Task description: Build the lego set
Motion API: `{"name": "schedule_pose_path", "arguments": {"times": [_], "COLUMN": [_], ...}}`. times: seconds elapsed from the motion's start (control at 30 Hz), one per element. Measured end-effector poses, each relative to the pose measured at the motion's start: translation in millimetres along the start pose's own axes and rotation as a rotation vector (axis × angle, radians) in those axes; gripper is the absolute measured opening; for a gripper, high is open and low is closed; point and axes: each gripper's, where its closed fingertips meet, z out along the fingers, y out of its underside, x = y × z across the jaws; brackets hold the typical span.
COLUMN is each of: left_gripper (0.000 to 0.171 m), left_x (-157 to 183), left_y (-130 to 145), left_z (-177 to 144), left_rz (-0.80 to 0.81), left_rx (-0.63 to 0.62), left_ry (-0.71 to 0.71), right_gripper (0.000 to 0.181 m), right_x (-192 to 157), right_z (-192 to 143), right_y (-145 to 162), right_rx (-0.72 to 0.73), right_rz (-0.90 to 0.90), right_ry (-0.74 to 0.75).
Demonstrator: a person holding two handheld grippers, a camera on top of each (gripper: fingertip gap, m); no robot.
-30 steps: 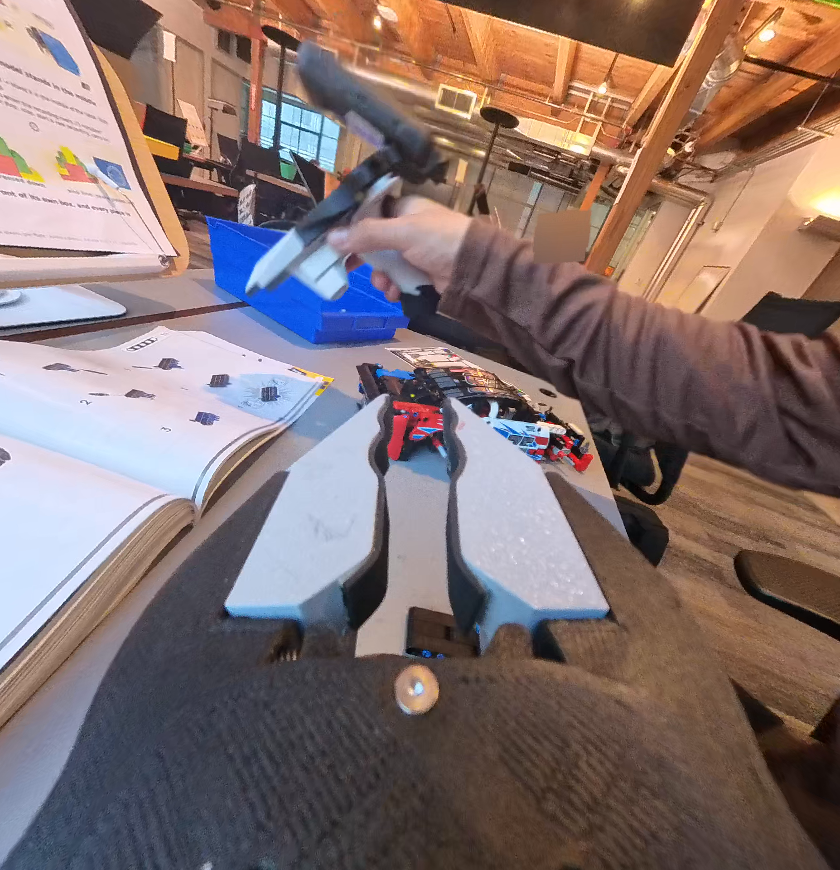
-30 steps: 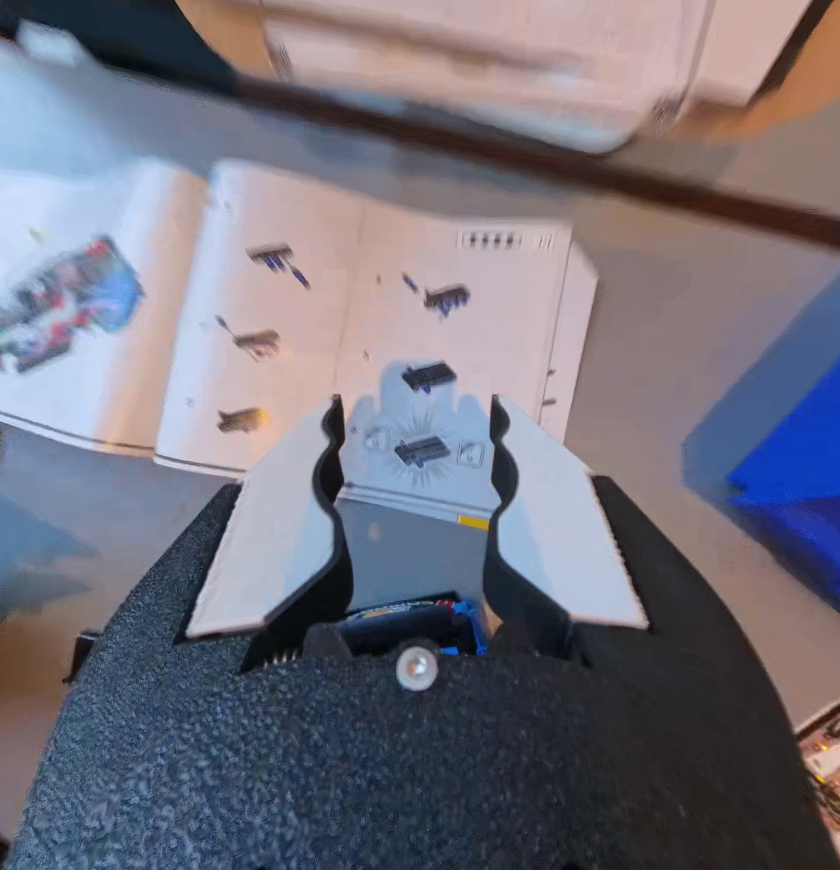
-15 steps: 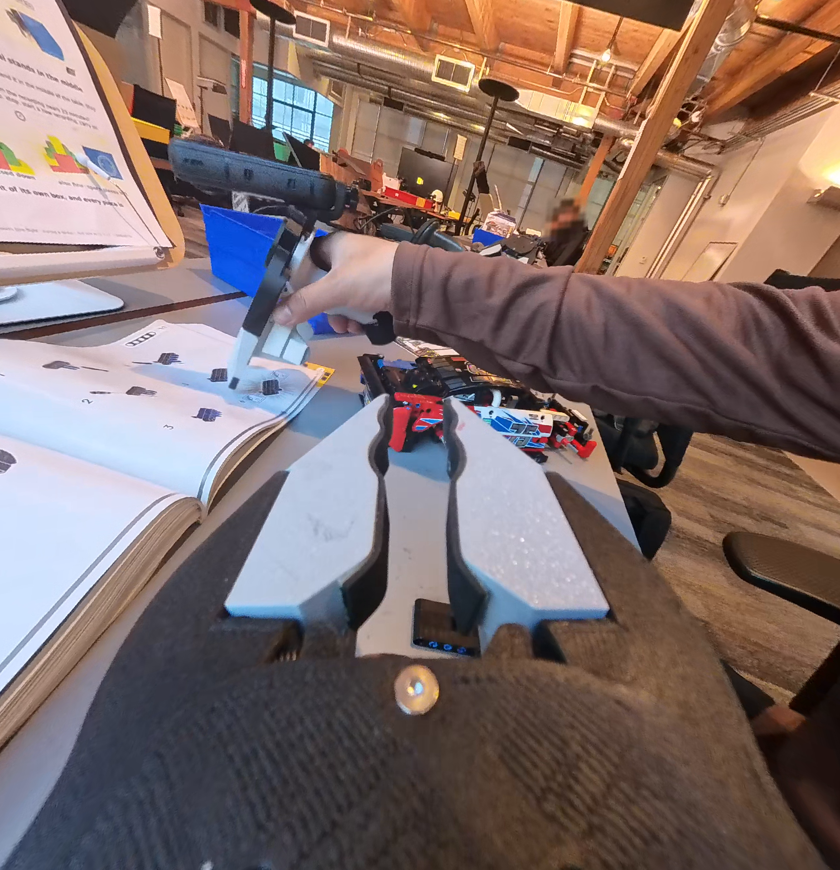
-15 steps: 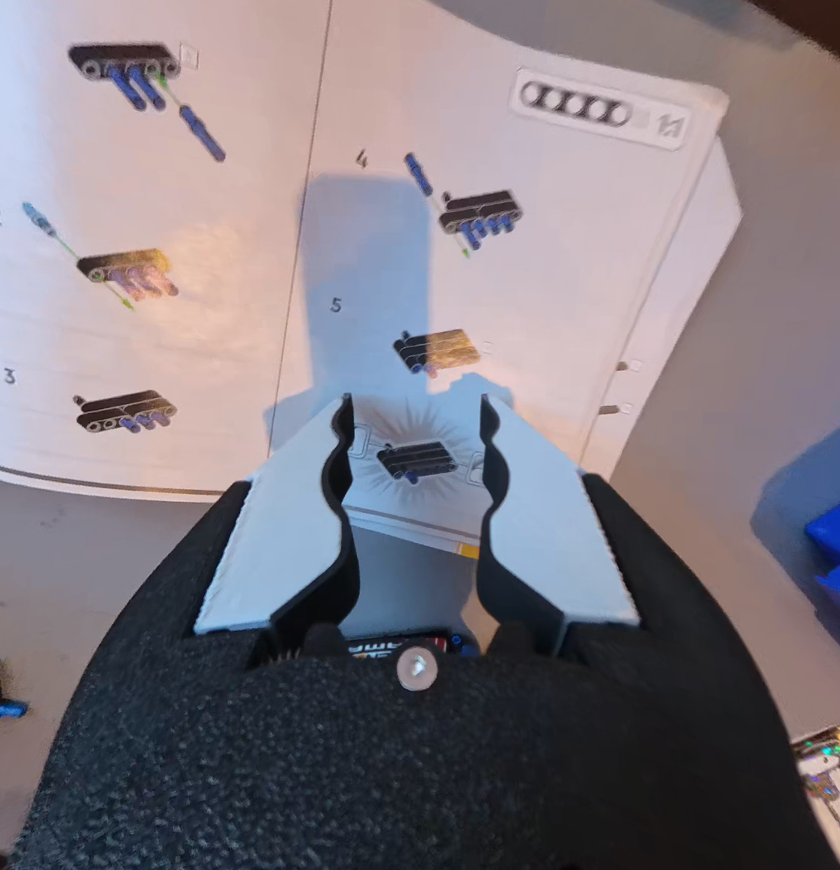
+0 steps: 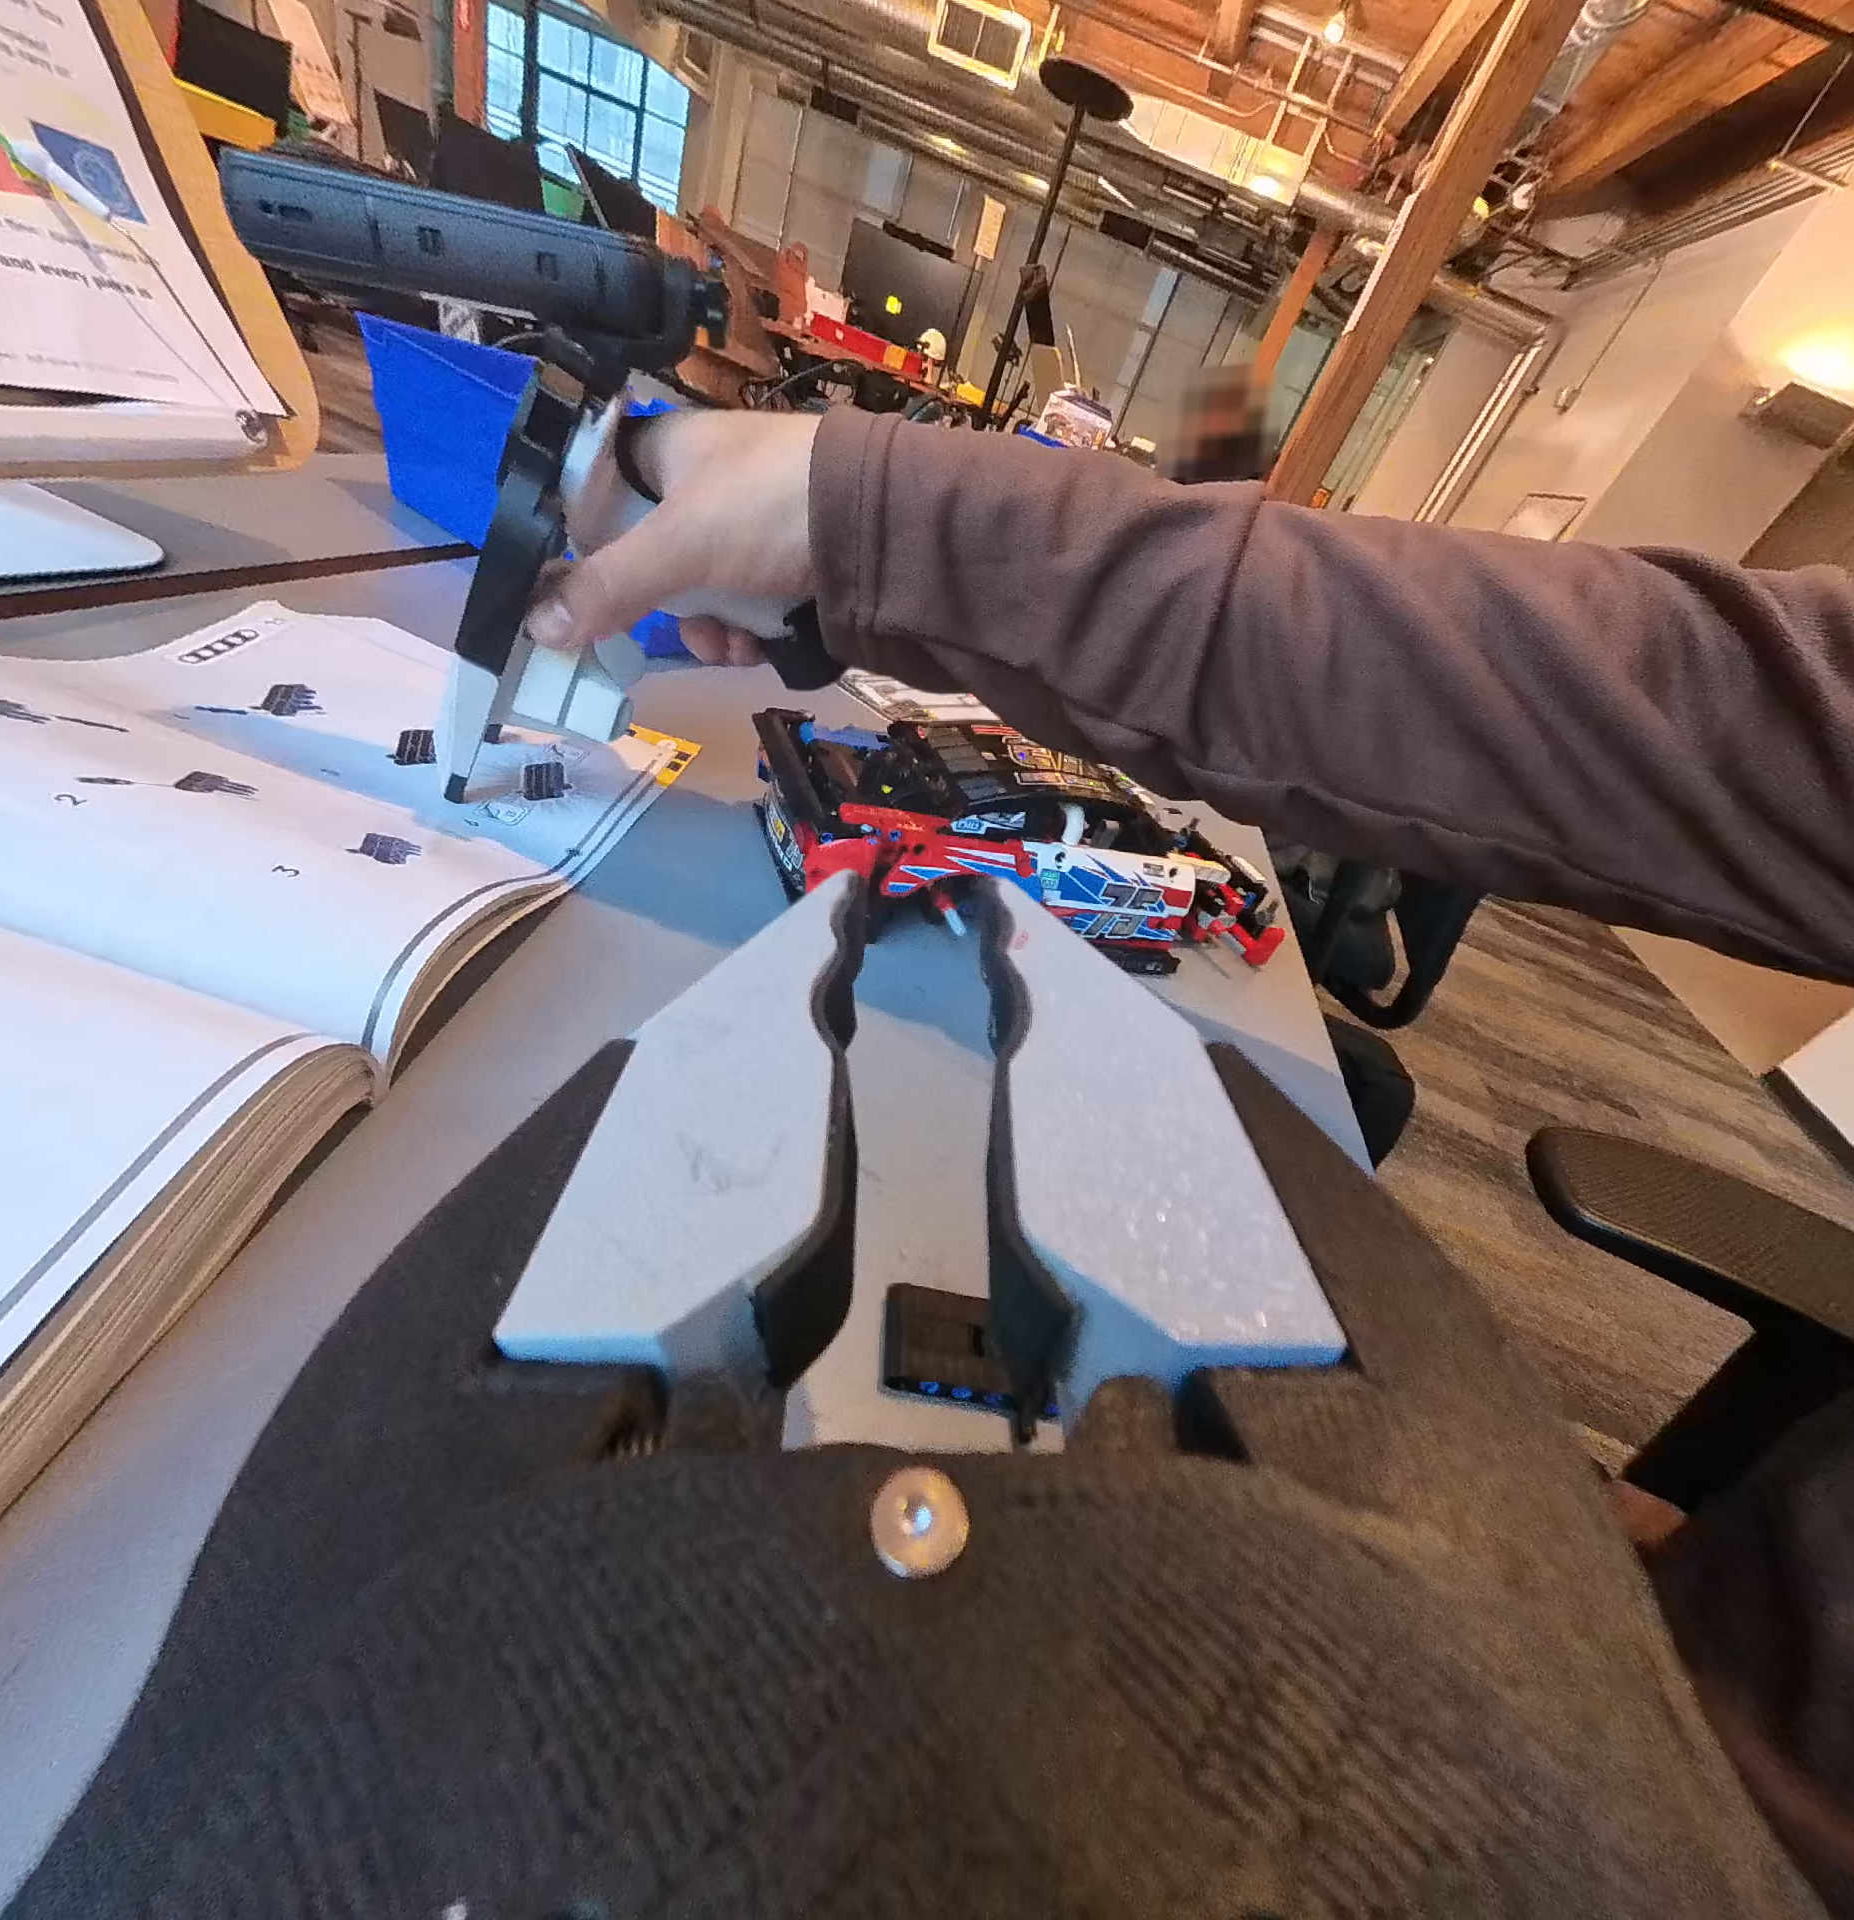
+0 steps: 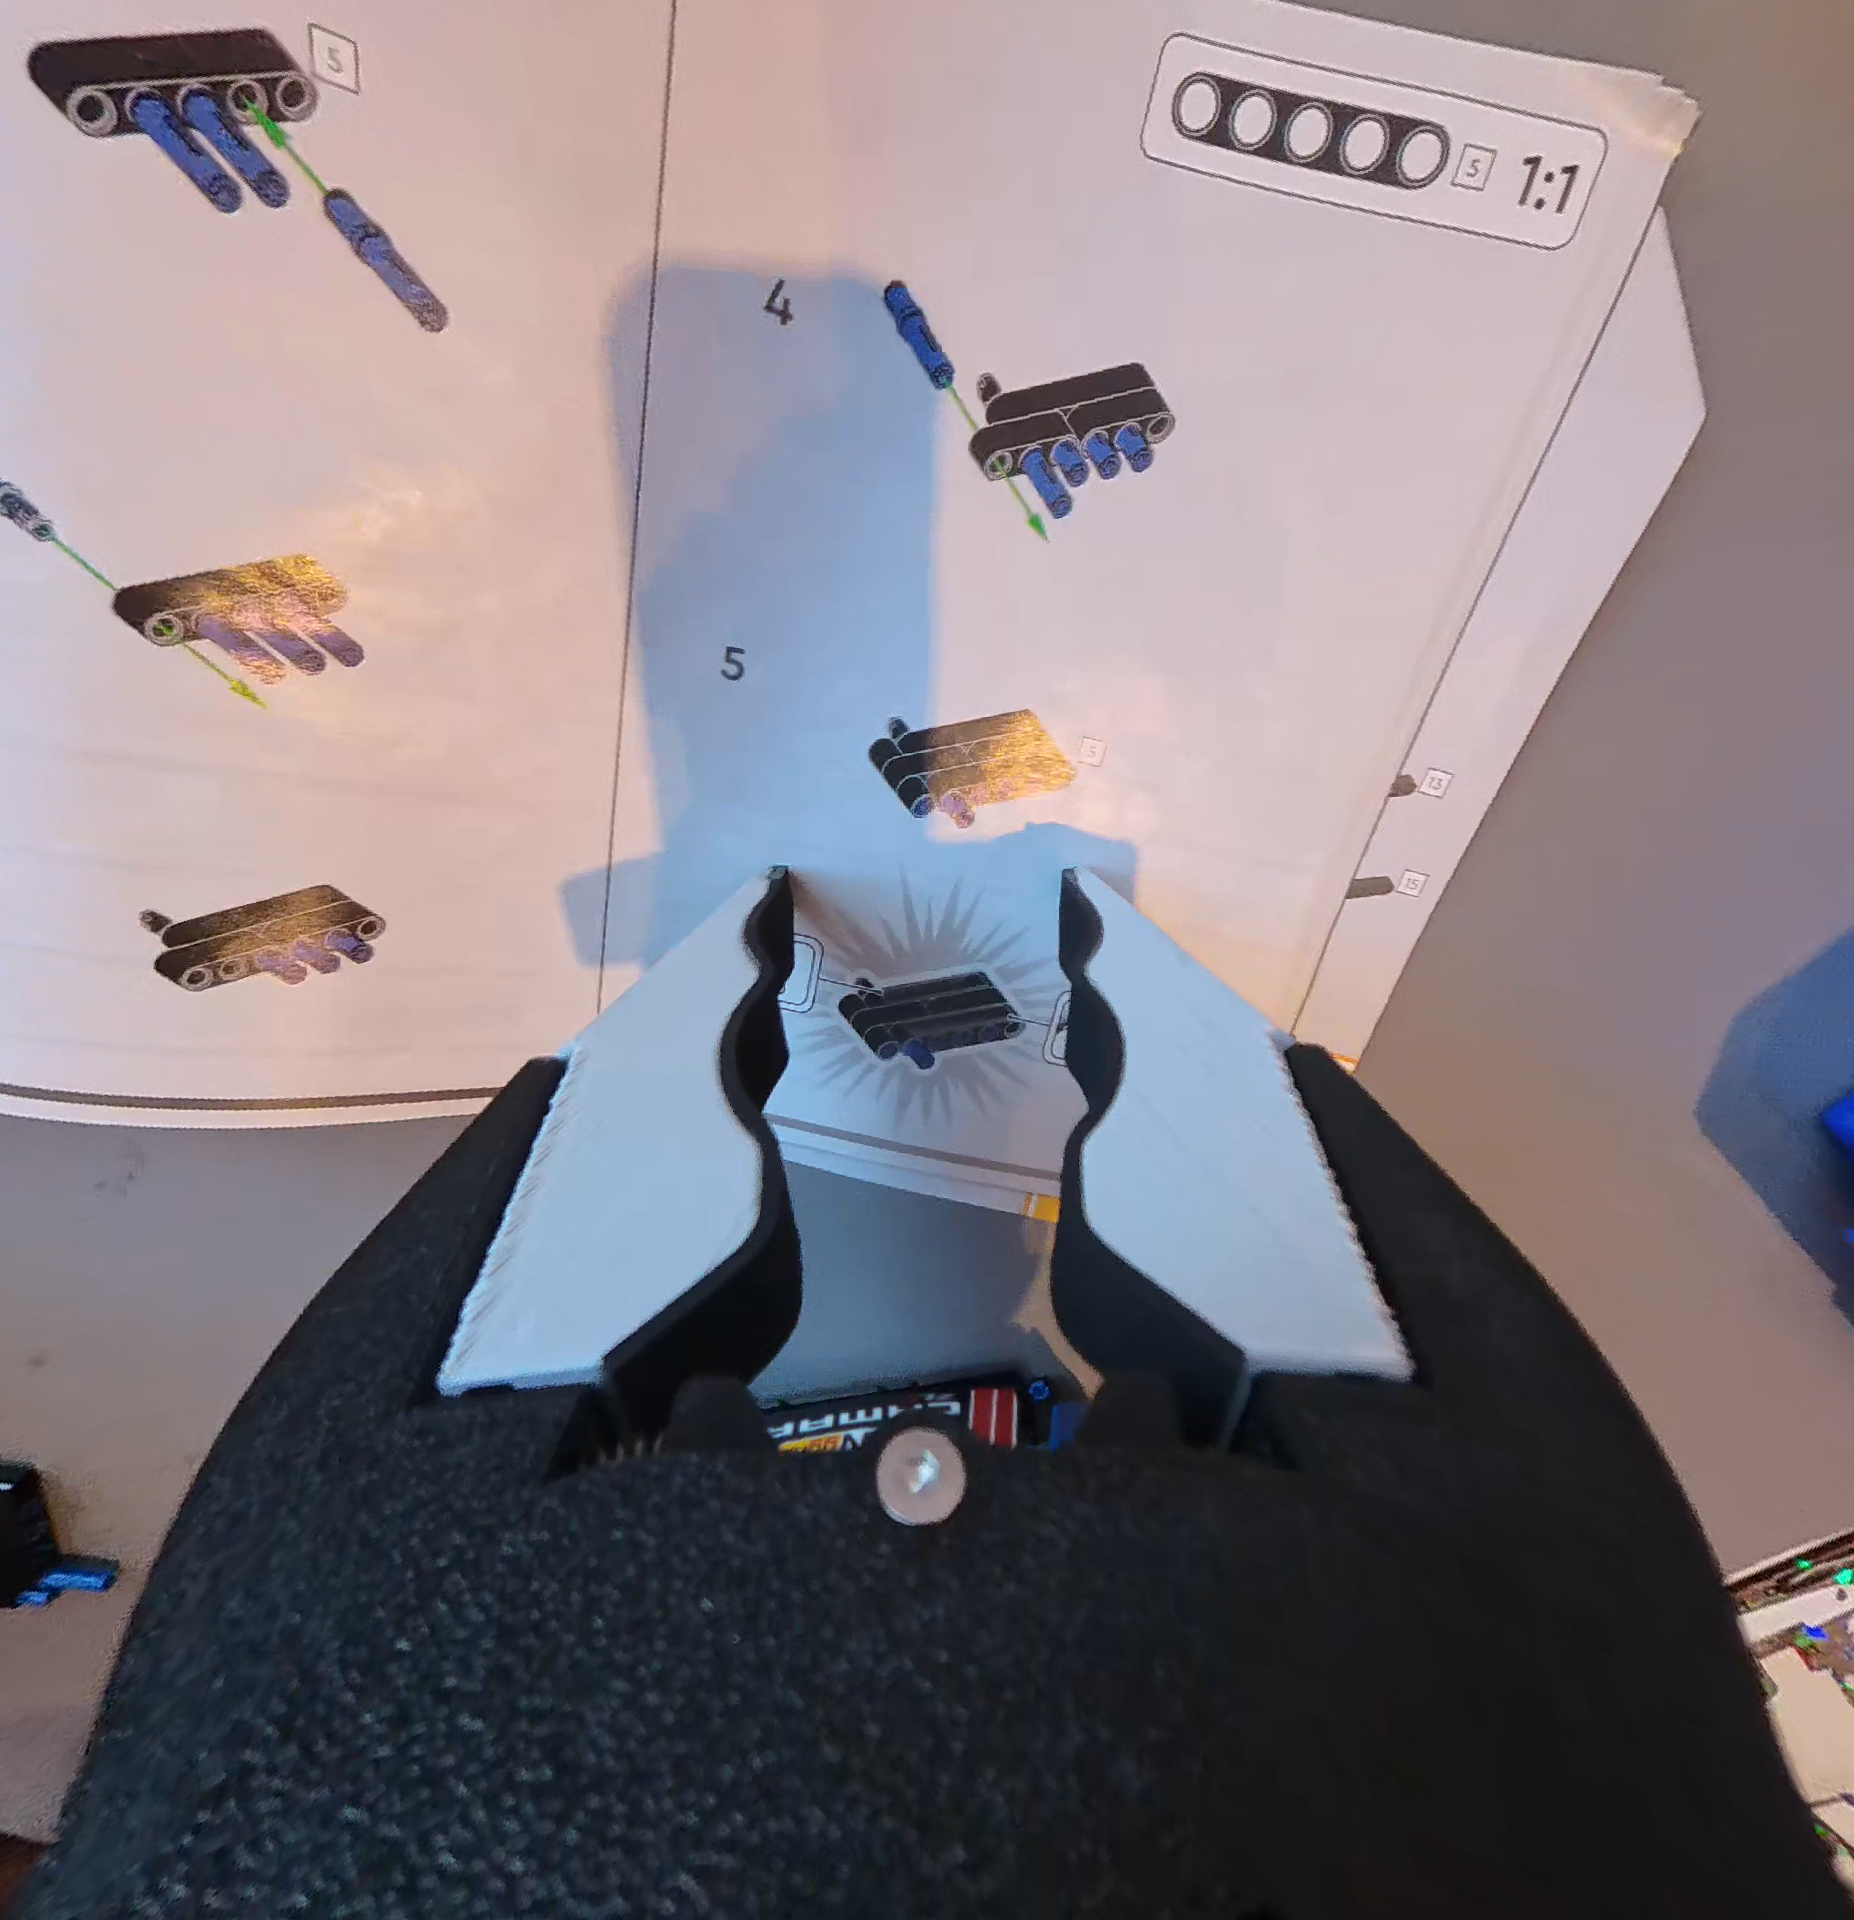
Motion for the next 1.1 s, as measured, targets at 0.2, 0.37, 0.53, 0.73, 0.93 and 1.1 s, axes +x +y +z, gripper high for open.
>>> {"name": "schedule_pose_path", "arguments": {"times": [0.2, 0.37, 0.53, 0.73, 0.93, 1.1], "left_gripper": [0.019, 0.020, 0.019, 0.020, 0.020, 0.020], "left_x": [3.8, 5.5, 2.0, 1.1, 3.4, 6.3], "left_y": [4.1, 10.0, 10.7, 12.7, 9.6, 13.8], "left_z": [3.2, 6.2, 6.0, 6.6, 5.8, 8.0], "left_rz": [0.006, 0.012, 0.002, -0.038, -0.035, -0.032], "left_rx": [-0.018, -0.044, -0.047, -0.055, -0.048, -0.068], "left_ry": [0.011, 0.017, 0.012, 0.028, 0.033, 0.042], "right_gripper": [0.049, 0.037, 0.013, 0.000, 0.095, 0.085], "right_x": [0.0, -5.3, -11.8, -18.1, 15.3, -0.4], "right_z": [-0.5, -1.0, -0.7, -1.7, -9.6, 0.0], "right_y": [0.3, -0.5, -1.7, -1.0, 3.7, 6.3], "right_rx": [0.027, 0.024, 0.033, 0.046, -0.024, -0.090], "right_rz": [-0.006, -0.019, -0.026, 0.059, 0.088, 0.058], "right_ry": [-0.004, -0.005, -0.025, -0.115, 0.080, 0.022]}}
